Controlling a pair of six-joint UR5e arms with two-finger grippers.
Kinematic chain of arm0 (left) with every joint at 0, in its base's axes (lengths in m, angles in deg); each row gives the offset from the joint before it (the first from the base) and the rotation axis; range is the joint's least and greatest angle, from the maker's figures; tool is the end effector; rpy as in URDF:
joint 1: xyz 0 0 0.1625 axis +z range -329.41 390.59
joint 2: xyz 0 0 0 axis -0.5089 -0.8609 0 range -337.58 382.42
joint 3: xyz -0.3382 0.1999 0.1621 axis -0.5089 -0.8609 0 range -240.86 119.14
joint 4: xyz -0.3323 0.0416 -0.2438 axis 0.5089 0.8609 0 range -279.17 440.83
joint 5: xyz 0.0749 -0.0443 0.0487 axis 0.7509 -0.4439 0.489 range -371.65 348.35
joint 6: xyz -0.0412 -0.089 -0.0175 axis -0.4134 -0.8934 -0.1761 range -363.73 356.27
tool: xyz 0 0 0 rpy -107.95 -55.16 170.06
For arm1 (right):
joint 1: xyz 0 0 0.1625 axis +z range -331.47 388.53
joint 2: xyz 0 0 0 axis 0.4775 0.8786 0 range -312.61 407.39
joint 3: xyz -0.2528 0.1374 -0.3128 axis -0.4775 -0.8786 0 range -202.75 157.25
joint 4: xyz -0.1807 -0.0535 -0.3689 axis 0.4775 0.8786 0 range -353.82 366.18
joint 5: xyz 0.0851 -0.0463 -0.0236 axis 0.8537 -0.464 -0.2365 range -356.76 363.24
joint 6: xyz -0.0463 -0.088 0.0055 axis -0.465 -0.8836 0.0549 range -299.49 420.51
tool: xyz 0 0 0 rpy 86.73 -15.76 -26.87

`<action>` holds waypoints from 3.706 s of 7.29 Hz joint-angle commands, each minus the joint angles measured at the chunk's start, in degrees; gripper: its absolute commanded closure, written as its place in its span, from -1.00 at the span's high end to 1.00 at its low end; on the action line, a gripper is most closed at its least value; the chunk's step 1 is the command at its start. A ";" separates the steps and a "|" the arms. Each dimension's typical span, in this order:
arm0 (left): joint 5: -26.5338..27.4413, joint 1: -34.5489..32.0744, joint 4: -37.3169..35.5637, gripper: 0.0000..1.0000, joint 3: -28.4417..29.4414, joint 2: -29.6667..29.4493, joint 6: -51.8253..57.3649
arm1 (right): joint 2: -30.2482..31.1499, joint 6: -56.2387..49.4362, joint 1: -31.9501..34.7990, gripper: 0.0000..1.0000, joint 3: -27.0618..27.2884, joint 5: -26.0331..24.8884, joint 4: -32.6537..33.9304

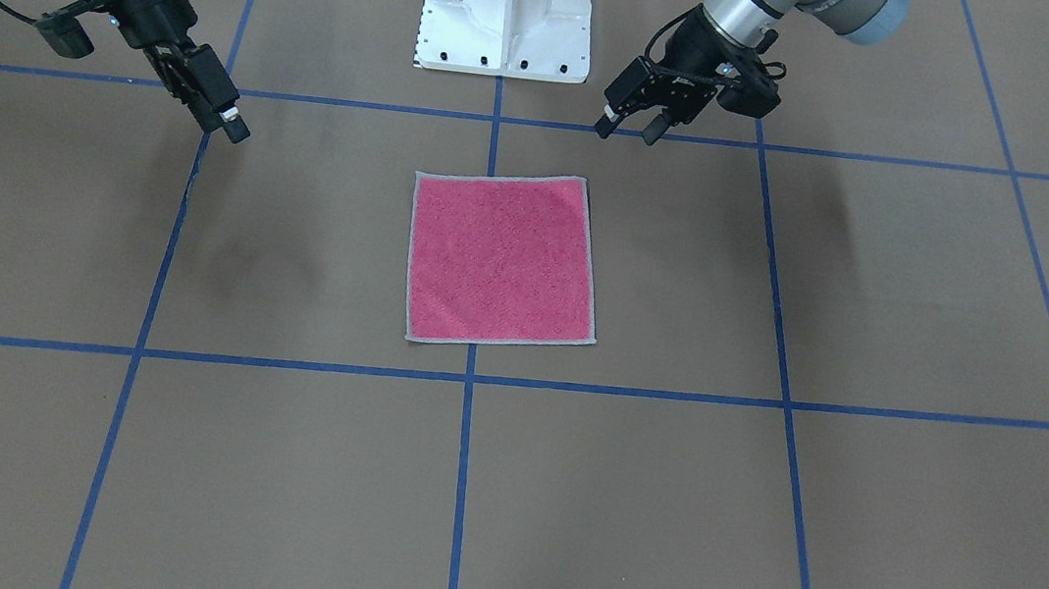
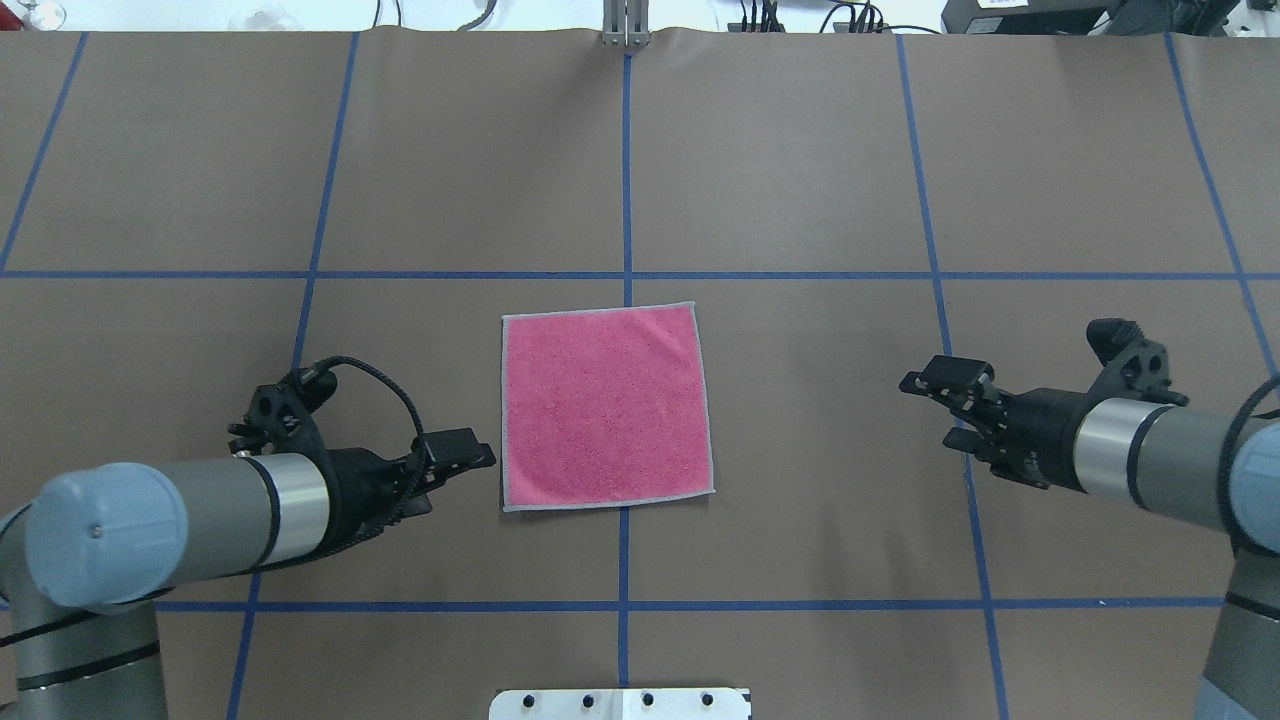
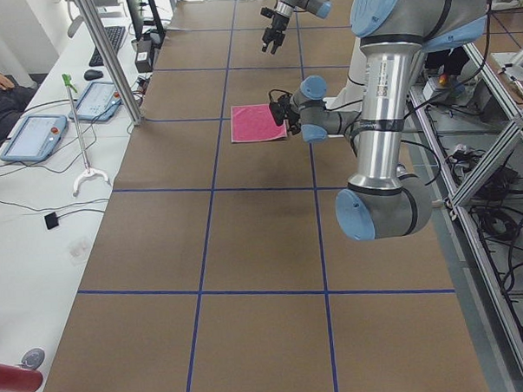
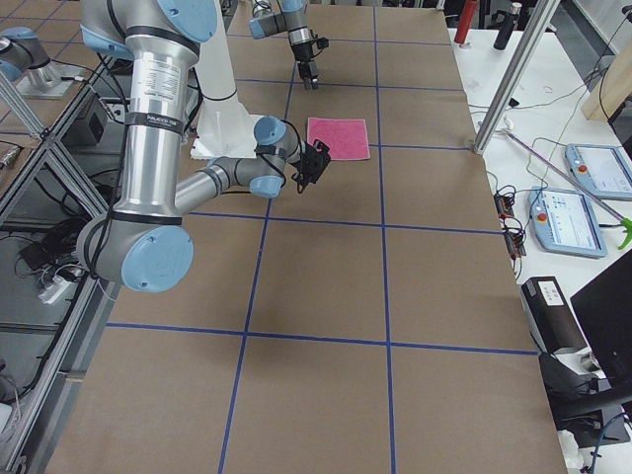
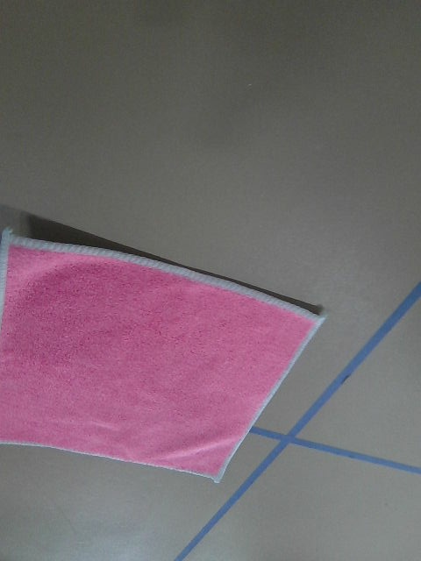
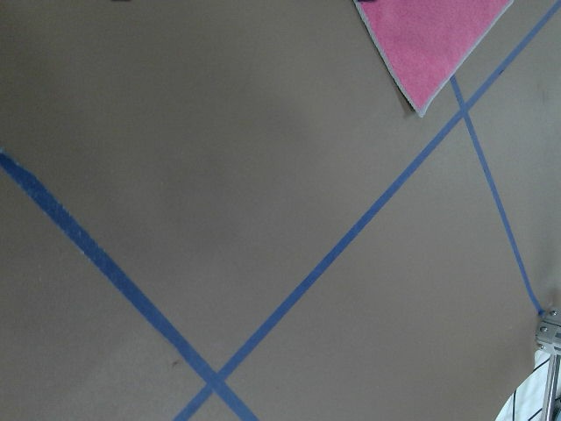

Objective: Fold towel twice with both arms
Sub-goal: 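Move both grippers in toward the near corners of the pink towel, then lower the left gripper onto the towel's near corner and close it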

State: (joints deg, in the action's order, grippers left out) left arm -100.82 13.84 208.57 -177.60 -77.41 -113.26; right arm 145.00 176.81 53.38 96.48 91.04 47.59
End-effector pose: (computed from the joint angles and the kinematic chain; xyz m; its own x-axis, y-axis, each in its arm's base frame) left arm 0.4499 -0.2761 0.2784 0.1433 -0.3923 -0.9086 0.3707 0.8725 -0.3182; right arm -0.3377 -0.3076 0.3791 0.0747 0.5225 0.8493 -0.5420 0.7362 -0.4052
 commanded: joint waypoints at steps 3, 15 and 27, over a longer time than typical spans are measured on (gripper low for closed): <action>5.41 4.27 -4.25 0.96 6.59 -6.94 -2.53 | -16.53 7.95 -7.27 0.57 -3.28 -7.37 17.27; 8.40 3.39 21.67 0.75 18.83 -5.03 -1.65 | -19.38 8.16 -7.72 0.59 -4.62 -9.13 17.40; 8.84 3.22 20.97 0.66 20.14 -6.25 -1.83 | -19.30 8.07 -7.72 0.61 -4.62 -9.66 17.40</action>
State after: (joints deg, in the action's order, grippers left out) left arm -91.98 16.99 229.54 -157.53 -83.35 -115.13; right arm 125.70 184.93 45.63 91.88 81.44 64.98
